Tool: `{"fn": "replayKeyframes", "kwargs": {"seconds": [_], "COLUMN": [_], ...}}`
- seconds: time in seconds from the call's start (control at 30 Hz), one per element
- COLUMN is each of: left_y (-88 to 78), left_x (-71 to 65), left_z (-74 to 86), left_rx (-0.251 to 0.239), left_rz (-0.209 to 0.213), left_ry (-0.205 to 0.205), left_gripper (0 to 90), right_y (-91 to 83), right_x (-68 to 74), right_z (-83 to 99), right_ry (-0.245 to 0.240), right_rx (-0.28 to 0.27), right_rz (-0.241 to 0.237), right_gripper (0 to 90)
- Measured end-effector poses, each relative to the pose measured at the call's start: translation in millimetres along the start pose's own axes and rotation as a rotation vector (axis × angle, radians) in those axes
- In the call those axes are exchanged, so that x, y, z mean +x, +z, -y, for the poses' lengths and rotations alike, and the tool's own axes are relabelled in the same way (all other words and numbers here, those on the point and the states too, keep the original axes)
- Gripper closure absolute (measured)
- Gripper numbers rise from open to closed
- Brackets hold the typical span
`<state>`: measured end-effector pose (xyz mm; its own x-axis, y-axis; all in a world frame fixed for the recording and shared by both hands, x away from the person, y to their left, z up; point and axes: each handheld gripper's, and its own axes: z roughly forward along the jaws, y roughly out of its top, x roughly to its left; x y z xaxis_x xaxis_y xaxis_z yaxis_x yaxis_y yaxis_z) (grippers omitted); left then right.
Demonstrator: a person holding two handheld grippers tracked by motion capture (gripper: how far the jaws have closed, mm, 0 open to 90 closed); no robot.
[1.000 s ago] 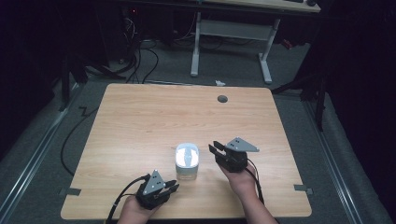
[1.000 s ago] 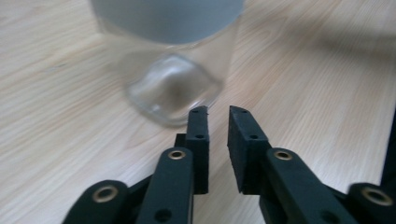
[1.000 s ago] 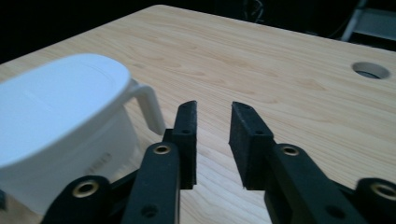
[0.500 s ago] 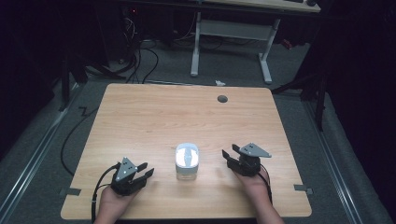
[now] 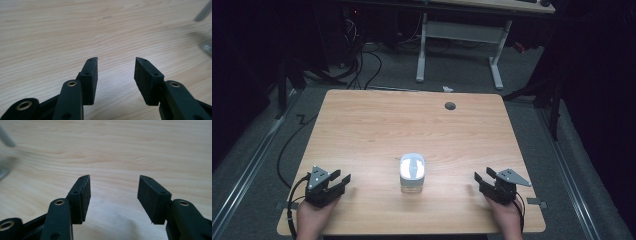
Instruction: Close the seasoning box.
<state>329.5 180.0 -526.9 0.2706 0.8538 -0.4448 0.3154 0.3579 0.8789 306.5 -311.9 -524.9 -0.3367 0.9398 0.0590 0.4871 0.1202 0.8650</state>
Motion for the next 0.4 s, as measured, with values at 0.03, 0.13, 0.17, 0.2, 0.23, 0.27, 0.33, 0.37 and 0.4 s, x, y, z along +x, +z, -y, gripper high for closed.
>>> {"fn": "replayKeyframes", "kwargs": {"seconds": [0.03,0.13,0.17,0.2,0.23,0.27,0.33,0.37,0.4], "left_y": [1.3,2.5,2.8,2.8,2.8,2.6,2.1,2.3,2.3], "left_x": [-5.2,-6.2,-5.6,-4.8,-4.8,-4.1,-2.7,-2.0,-2.0], "left_z": [7.0,11.5,11.9,10.5,10.5,9.2,7.4,6.6,6.6], "left_rx": [0.014,0.033,0.032,0.022,0.022,0.017,0.012,0.011,0.011], "left_rz": [-0.011,-0.018,-0.025,-0.032,-0.032,-0.034,-0.032,-0.029,-0.029], "left_ry": [0.041,0.035,0.038,0.035,0.035,0.029,0.019,0.014,0.014], "left_gripper": [51.9,51.7,51.7,51.7,51.7,51.7,51.9,52.2,52.2], "right_y": [1.9,4.6,5.5,5.4,5.4,5.0,3.3,1.8,1.8], "right_x": [4.9,7.1,8.1,8.6,8.6,8.5,8.0,8.2,8.2], "right_z": [-0.9,-0.9,-1.4,-1.9,-1.9,-2.5,-4.1,-5.8,-5.8], "right_ry": [-0.035,-0.037,-0.035,-0.053,-0.053,-0.051,-0.053,-0.049,-0.049], "right_rx": [0.000,0.006,0.011,0.008,0.008,0.013,0.008,0.005,0.005], "right_rz": [0.001,-0.003,-0.011,-0.026,-0.026,-0.033,-0.037,-0.036,-0.036], "right_gripper": [43.4,43.2,42.4,41.9,41.9,41.0,40.6,39.0,39.0]}}
